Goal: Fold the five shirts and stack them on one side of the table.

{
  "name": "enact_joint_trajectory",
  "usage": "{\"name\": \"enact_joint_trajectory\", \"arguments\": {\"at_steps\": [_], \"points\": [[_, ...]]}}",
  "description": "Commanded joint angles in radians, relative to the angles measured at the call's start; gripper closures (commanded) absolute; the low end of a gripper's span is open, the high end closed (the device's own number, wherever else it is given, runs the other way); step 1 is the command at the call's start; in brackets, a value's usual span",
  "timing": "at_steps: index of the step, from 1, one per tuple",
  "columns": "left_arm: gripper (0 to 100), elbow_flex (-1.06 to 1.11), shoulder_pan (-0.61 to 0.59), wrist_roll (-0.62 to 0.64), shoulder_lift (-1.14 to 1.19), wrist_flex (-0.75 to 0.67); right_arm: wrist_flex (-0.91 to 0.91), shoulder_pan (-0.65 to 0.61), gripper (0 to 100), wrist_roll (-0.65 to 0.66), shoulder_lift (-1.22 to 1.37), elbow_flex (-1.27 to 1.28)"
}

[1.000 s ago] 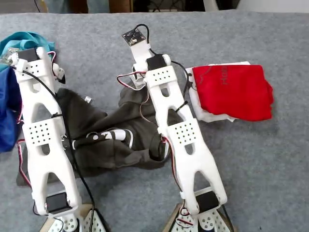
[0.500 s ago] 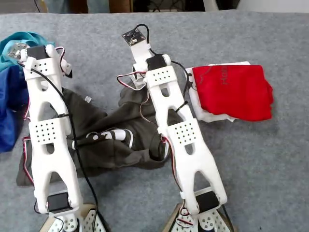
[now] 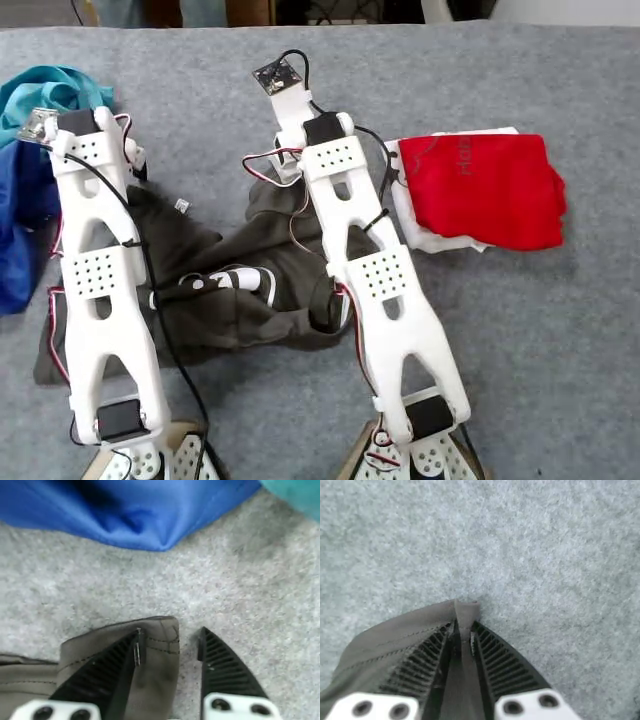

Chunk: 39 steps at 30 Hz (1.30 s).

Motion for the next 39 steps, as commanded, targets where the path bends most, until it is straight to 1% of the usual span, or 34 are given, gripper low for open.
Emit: {"name": "enact_joint_trajectory", "arguments": {"at_steps": [1,3,7,11,15,17,19,22,27,31,34,39], "points": [[89,0.005,-0.012,0.006,0.008,-0.014,0.008,0.017,98.5,0.003,-0.012,-0.002],[92,0.005,-0.012,0.005,0.008,-0.014,0.008,0.017,98.5,0.003,-0.012,-0.002],[97,0.005,-0.01,-0.049,0.008,-0.015,0.008,0.017,98.5,0.003,-0.012,-0.002],[97,0.002,-0.01,-0.069,0.008,-0.015,0.008,0.018,98.5,0.003,-0.012,-0.005],[97,-0.15,-0.002,-0.13,0.008,0.009,0.003,0.018,98.5,-0.003,-0.021,-0.01],[97,-0.174,-0.002,-0.152,-0.006,0.003,0.003,0.015,98.5,-0.005,-0.021,-0.062],[97,-0.168,-0.007,-0.192,-0.083,0.006,0.015,0.026,98.5,-0.008,-0.021,-0.162],[97,-0.166,-0.021,-0.226,-0.21,0.009,0.06,0.054,98.5,-0.071,-0.028,-0.325],[97,-0.157,-0.027,-0.236,-0.473,0.009,0.115,0.087,98.5,-0.14,-0.274,-0.303],[97,-0.165,-0.024,-0.25,-0.667,0.009,0.114,0.144,98.5,-0.23,-0.532,-0.306],[97,-0.157,-0.019,-0.267,-0.829,0.009,0.114,0.161,98.5,-0.276,-0.717,-0.306],[97,-0.156,-0.018,-0.356,-1.088,0.009,0.098,0.157,98.5,-0.302,-0.986,-0.305]]}}
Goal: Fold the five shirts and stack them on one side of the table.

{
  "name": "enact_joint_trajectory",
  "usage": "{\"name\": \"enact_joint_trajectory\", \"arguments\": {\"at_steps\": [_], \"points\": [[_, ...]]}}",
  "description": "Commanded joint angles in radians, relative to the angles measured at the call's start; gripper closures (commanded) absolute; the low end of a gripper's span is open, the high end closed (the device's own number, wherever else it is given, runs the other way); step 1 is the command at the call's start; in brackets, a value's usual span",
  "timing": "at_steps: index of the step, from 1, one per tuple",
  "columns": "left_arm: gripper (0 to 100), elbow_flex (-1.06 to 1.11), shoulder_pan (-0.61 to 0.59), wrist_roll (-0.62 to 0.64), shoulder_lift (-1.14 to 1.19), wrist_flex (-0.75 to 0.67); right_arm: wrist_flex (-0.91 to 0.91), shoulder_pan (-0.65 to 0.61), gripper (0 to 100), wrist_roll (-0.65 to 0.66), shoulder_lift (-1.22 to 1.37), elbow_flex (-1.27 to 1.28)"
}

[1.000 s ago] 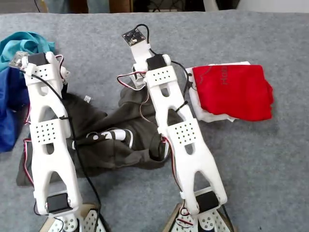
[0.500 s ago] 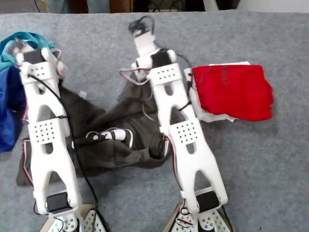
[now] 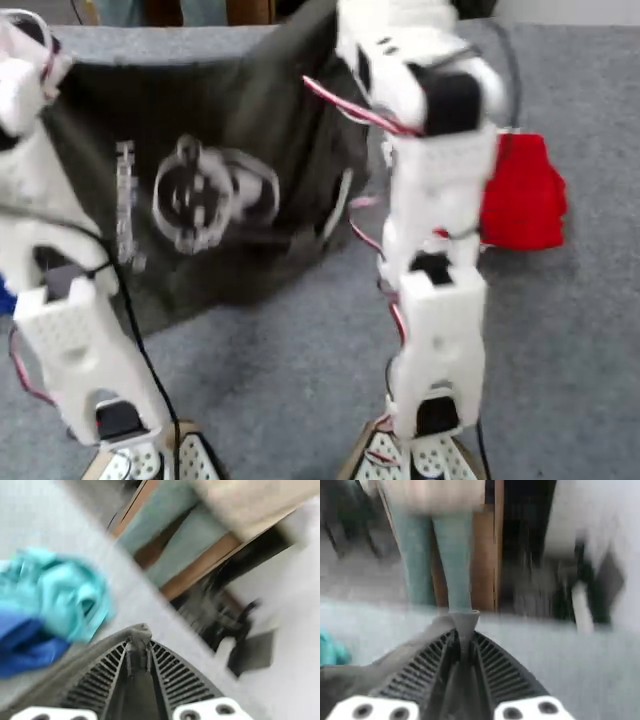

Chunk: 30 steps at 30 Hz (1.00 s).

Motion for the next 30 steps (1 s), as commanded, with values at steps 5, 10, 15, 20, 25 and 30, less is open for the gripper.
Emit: {"name": "enact_joint_trajectory", "arguments": {"at_steps": [5,10,15,20,25,30], "points": [[97,0.015,0.001,-0.126,-0.397,0.005,-0.049,0.012,98.5,-0.026,-0.397,-0.059],[97,0.303,0.001,-0.129,-0.608,0.005,-0.032,0.012,98.5,-0.02,-0.516,-0.058],[97,0.564,-0.002,-0.126,-0.769,0.002,-0.017,0.014,98.5,0.012,-0.572,-0.058],[97,0.634,-0.008,-0.126,-0.881,0.002,0.002,0.014,98.5,0.018,-0.622,-0.058],[97,0.634,-0.008,-0.13,-0.974,0.002,0.006,0.014,98.5,0.038,-0.67,-0.058],[97,0.639,-0.03,-0.132,-1.076,0.002,0.048,0.014,98.5,0.091,-0.714,-0.058]]}}
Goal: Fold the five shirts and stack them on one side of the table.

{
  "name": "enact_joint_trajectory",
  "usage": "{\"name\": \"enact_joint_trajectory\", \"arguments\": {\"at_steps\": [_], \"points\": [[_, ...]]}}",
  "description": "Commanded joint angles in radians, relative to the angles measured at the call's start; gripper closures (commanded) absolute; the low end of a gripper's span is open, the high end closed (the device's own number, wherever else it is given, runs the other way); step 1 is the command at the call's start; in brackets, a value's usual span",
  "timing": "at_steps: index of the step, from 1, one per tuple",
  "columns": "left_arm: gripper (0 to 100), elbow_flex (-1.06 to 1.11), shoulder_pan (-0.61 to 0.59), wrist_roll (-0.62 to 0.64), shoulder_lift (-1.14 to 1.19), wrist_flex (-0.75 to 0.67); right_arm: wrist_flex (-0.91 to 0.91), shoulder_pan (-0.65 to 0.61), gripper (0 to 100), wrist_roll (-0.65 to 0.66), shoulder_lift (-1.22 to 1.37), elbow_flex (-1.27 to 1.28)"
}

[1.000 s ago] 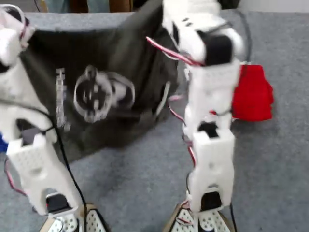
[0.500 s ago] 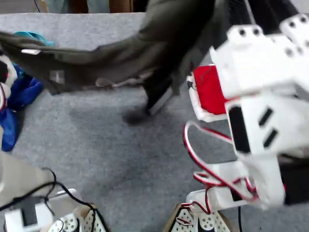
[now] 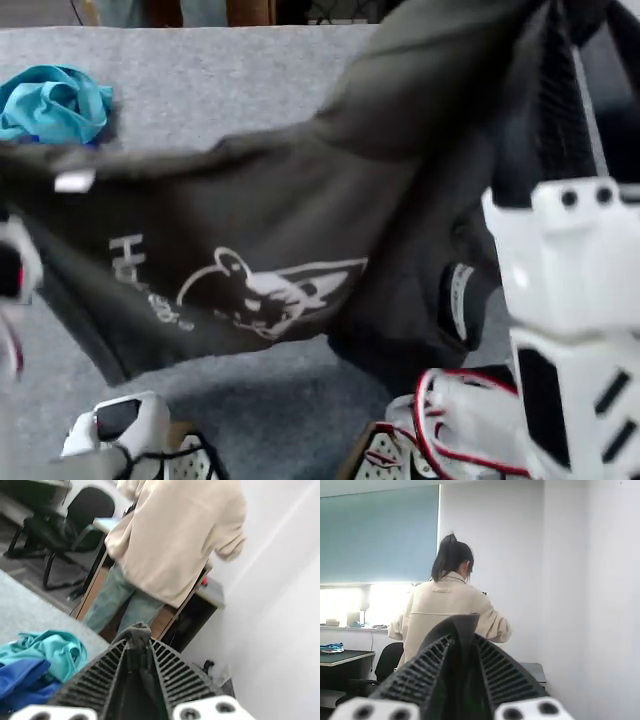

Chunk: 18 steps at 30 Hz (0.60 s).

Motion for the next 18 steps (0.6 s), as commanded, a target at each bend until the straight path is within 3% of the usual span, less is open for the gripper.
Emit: {"name": "enact_joint_trajectory", "arguments": {"at_steps": [1,6,18], "points": [[97,0.008,-0.05,-0.014,-0.071,0.002,0.025,0.014,98.5,0.035,-0.022,-0.008],[97,0.01,-0.137,-0.048,-0.166,0.002,0.029,0.017,98.5,0.115,-0.065,-0.008],[97,0.031,-0.147,-0.063,-0.235,0.003,-0.167,0.015,98.5,0.301,-0.079,0.088]]}}
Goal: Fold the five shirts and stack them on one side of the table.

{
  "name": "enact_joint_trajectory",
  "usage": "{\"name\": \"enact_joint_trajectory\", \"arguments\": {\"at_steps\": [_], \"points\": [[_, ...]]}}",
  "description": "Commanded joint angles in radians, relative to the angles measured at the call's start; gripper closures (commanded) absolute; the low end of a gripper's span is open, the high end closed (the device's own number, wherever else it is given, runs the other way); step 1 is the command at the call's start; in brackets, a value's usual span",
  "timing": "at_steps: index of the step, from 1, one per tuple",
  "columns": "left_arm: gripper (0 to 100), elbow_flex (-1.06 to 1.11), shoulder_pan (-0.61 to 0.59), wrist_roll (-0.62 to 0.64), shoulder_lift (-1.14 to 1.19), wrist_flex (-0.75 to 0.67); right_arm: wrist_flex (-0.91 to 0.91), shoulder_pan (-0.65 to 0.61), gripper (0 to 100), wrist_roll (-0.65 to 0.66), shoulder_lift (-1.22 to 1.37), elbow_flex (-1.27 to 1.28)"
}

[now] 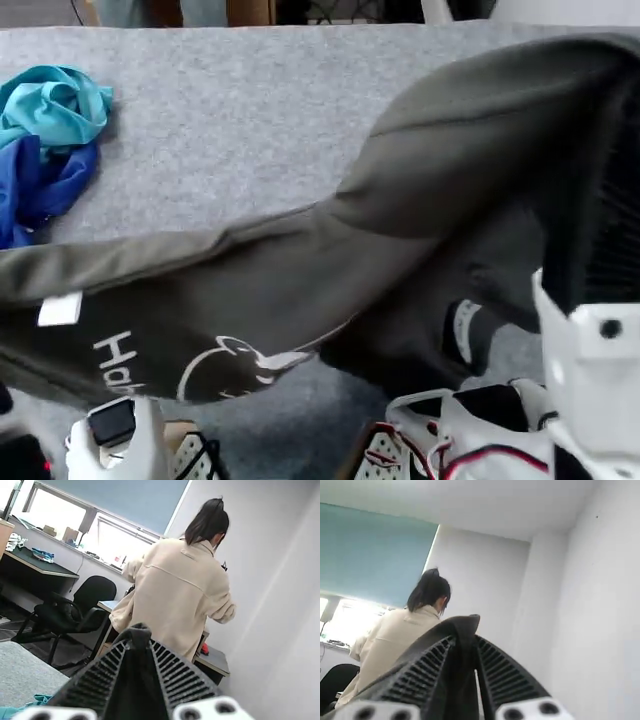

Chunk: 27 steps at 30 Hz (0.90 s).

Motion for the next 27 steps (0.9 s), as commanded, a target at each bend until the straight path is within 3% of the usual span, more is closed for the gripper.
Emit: {"name": "enact_joint_trajectory", "arguments": {"at_steps": [1,11,17,23,27], "points": [[97,0.056,-0.01,-0.009,-0.008,0.003,-0.063,0.011,98.5,0.035,0.001,0.108],[97,0.363,-0.007,-0.009,-0.051,-0.046,-0.066,-0.064,98.5,0.038,0.004,0.369],[97,0.372,-0.004,-0.006,-0.051,-0.1,-0.063,-0.078,98.5,0.037,-0.028,0.355],[97,0.311,-0.002,-0.009,-0.051,-0.063,-0.071,-0.078,98.5,0.035,-0.108,0.351],[97,0.289,-0.002,-0.009,-0.051,-0.02,-0.232,-0.075,98.5,0.035,-0.128,0.357]]}}
